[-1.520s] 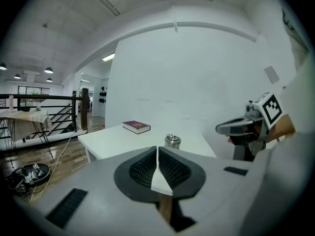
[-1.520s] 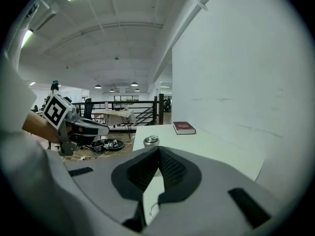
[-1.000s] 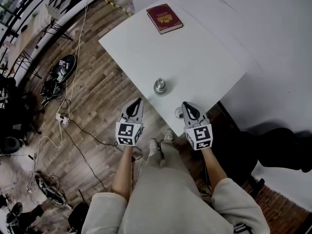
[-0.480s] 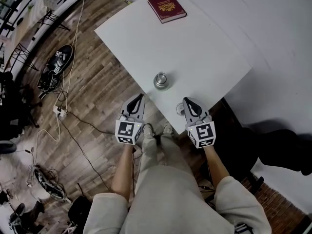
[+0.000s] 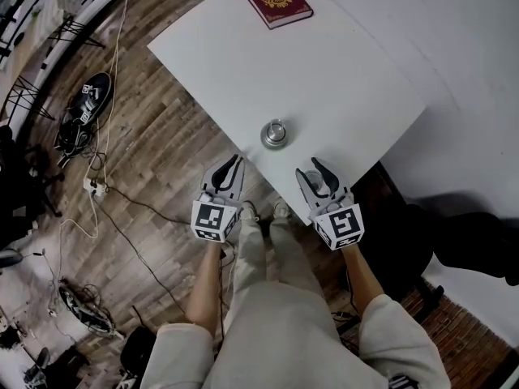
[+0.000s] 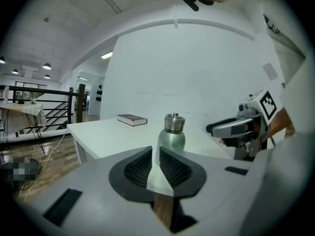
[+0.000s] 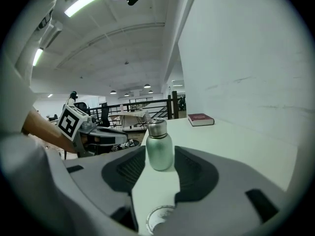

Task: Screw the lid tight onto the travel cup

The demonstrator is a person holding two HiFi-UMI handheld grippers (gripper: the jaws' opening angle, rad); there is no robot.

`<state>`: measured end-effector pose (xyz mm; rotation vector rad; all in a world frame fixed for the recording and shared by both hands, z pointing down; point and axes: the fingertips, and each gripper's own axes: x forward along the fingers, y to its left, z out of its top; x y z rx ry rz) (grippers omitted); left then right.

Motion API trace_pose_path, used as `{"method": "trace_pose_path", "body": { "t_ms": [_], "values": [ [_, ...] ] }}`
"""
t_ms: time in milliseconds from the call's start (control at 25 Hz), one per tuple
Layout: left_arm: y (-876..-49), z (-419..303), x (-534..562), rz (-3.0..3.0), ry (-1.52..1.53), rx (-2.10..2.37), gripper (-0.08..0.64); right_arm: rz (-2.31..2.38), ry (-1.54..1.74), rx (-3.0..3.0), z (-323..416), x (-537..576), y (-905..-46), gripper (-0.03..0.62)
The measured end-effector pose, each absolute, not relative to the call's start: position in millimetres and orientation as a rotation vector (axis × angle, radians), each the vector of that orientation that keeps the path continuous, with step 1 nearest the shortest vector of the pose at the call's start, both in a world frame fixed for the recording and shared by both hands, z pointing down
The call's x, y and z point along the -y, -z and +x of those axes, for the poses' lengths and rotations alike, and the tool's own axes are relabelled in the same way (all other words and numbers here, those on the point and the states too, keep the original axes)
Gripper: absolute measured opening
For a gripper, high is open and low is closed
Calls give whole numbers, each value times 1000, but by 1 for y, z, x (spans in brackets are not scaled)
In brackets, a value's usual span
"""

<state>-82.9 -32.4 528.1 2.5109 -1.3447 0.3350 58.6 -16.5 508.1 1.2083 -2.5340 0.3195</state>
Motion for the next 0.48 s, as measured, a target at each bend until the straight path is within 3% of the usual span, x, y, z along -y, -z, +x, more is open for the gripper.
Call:
{"method": "trace_pose_path", "body": {
  "t_ms": [80,160,200,280,480],
  "values": [
    [-533,-81,34,2530,-321,1299,111,1175,-308,2546,52,18,-512,275],
    [-539,-77,34,2557,-321,1246,259,1147,-301,2547,49,18,-518,357],
    [-542,-75,33,2574,-328,1216,275,1134,-307,2548,48,18,-519,387],
    [-548,-69,32,2614,-350,1158,310,1112,-322,2553,45,19,-522,419],
    [-556,-60,40,2646,-345,1095,327,1085,-324,2566,44,27,-523,426]
  ]
}}
